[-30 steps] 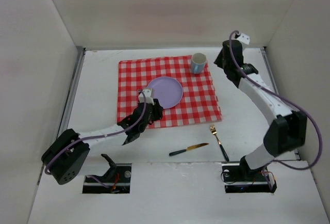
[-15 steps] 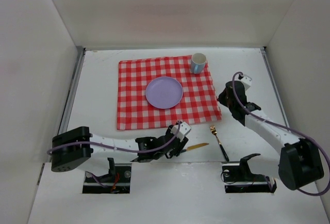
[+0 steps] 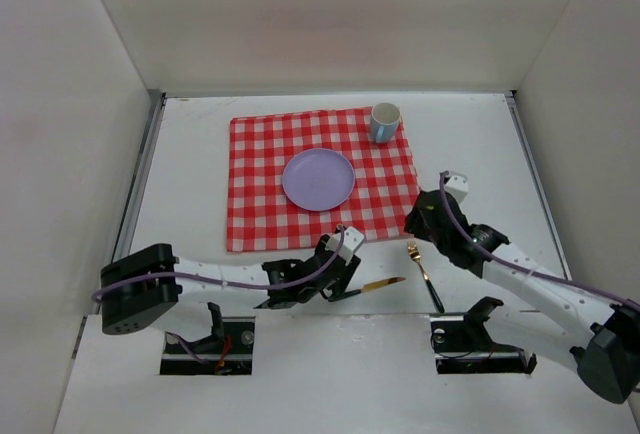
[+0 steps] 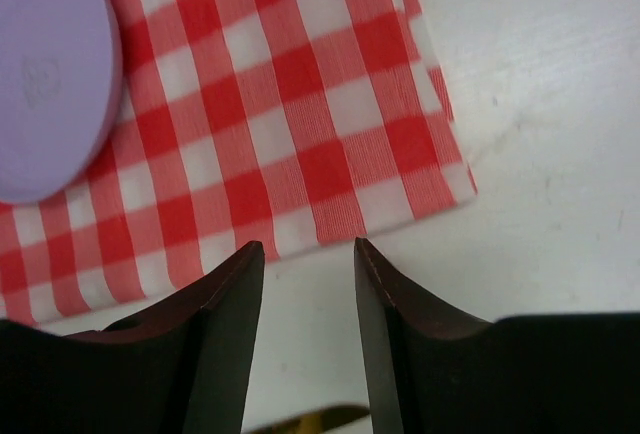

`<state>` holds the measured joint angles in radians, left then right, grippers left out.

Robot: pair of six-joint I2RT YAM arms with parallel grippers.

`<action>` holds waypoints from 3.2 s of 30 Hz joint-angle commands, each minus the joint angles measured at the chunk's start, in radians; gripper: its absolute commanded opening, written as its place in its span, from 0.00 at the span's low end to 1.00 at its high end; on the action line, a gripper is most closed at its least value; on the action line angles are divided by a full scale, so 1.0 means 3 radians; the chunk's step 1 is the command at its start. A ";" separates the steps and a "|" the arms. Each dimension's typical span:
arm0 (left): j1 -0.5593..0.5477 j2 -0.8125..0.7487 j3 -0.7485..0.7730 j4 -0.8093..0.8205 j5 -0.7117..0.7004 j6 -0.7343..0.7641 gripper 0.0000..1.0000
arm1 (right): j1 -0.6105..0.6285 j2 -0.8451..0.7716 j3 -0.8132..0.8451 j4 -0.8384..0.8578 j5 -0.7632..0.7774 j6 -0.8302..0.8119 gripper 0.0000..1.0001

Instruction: Set the dinner table for one person

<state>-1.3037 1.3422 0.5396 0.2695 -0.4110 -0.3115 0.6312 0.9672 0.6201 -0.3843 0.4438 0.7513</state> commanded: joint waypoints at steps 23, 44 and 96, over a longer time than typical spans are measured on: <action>0.0641 -0.1094 -0.0607 0.0595 0.0255 -0.0373 0.47 | 0.0511 0.1127 0.0449 -0.1710 -0.0313 0.0487 0.42; 0.0917 -0.1340 -0.0720 0.0595 0.0404 -0.0480 0.47 | 0.0184 0.1275 0.0438 -0.1470 -0.0319 0.0160 0.39; 0.1582 -0.1937 -0.0807 0.0457 0.0649 -0.0812 0.45 | 0.0138 0.0927 0.1455 -0.1752 -0.0267 -0.0137 0.01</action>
<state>-0.8494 0.8104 0.2558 0.4129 -0.2092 -0.5198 0.6418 1.2343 0.9642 -0.9142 0.3435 0.7250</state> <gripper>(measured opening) 0.457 0.029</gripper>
